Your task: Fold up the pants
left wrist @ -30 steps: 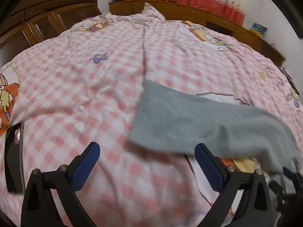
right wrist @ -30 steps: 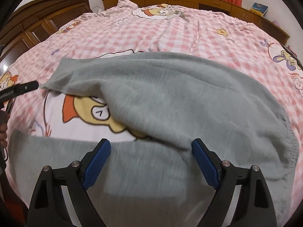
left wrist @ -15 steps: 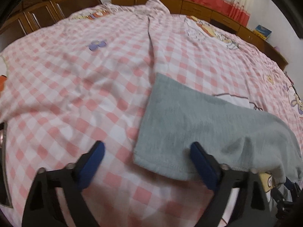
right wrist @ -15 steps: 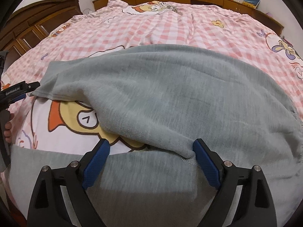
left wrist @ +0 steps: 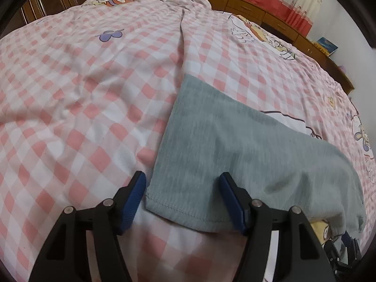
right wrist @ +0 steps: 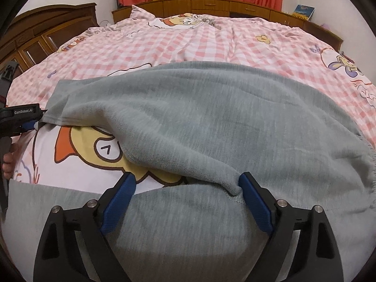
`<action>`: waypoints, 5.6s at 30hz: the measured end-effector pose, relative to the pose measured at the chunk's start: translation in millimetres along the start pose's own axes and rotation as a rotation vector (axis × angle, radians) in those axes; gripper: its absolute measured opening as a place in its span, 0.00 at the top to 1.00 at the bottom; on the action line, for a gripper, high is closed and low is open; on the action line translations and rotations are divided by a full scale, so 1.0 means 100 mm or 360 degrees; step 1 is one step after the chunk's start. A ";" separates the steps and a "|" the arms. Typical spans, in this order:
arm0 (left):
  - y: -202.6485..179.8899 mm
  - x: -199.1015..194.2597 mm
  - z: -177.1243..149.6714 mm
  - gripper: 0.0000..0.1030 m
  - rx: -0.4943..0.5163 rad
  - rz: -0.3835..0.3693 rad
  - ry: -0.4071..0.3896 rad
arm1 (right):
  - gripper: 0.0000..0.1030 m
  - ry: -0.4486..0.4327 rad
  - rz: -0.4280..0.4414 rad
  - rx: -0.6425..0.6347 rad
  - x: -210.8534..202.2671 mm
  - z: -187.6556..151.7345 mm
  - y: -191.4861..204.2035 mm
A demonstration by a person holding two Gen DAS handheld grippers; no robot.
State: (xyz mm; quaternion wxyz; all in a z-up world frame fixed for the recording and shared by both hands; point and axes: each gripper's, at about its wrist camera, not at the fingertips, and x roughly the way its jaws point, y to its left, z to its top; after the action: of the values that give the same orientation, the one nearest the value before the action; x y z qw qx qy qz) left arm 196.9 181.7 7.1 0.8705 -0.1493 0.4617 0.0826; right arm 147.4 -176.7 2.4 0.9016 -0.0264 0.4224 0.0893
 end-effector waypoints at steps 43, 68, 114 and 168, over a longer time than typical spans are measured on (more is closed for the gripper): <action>0.41 -0.82 -0.45 0.64 0.0005 0.0137 -0.0085 | 0.78 0.0074 0.0124 -0.0138 -0.65 -0.35 -0.24; -0.45 -1.73 -1.56 0.28 0.0224 -0.0073 -0.0098 | 0.59 0.0029 0.0115 -0.0024 -1.31 -0.76 -0.52; -1.58 -1.42 -2.50 0.18 0.0705 -0.0318 0.0105 | 0.67 0.0140 -0.0114 0.0734 -1.47 -1.33 -2.26; -1.44 -2.60 -2.83 0.96 0.0725 -0.0470 -0.0130 | 0.93 -0.0268 0.0108 0.0652 -2.26 -1.09 -2.28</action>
State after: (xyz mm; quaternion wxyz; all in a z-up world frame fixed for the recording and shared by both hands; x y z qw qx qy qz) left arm -129.0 -50.7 99.5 0.9022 -0.0118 0.4060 -0.1452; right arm -35.4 -445.8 99.4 0.9167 0.1789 0.3556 0.0338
